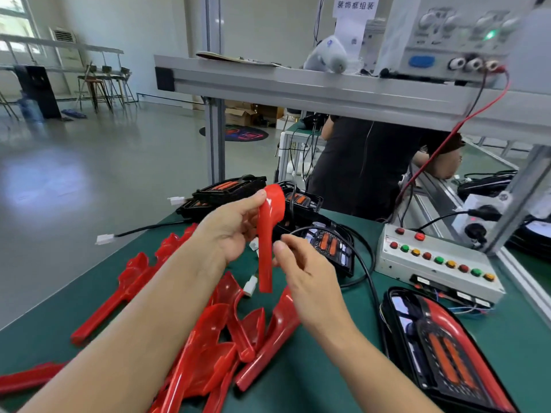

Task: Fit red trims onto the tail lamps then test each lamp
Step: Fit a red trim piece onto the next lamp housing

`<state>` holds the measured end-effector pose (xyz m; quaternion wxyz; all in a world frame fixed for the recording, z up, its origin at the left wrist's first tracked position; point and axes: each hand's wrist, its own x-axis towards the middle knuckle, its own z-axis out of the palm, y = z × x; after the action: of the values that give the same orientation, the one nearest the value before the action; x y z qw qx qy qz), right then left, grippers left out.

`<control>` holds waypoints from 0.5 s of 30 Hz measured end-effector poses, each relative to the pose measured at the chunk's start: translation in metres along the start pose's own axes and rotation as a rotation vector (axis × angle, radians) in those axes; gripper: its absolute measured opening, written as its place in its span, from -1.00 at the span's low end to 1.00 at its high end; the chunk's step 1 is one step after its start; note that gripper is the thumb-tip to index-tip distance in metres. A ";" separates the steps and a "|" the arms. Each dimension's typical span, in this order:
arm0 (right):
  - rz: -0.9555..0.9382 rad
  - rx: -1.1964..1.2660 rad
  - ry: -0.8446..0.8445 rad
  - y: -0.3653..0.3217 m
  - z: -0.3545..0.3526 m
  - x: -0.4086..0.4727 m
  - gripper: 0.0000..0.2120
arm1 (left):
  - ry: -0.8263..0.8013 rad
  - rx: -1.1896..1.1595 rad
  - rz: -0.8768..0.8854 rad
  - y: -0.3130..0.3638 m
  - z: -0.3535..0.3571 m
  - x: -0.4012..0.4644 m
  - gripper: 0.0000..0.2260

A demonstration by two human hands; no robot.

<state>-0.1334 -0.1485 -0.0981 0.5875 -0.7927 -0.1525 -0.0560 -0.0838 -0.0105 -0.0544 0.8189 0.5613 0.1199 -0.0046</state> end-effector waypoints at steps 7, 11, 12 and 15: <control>-0.185 -0.458 0.151 0.000 -0.056 -0.013 -0.63 | -0.105 -0.261 -0.193 -0.019 0.066 0.006 -0.78; -0.182 -0.585 0.158 0.002 -0.083 -0.023 -0.62 | -0.152 -0.310 -0.236 -0.031 0.099 0.003 -0.74; -0.180 -0.610 0.156 0.002 -0.089 -0.026 -0.62 | -0.168 -0.311 -0.239 -0.035 0.106 0.002 -0.74; -0.169 -0.609 0.182 0.006 -0.115 -0.035 -0.74 | -0.252 -0.163 -0.186 -0.049 0.120 0.001 -0.73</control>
<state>-0.1548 -0.2650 -0.0781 0.3279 -0.9083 -0.1411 -0.2182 -0.0672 -0.1389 -0.0582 0.8663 0.4744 0.0677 -0.1410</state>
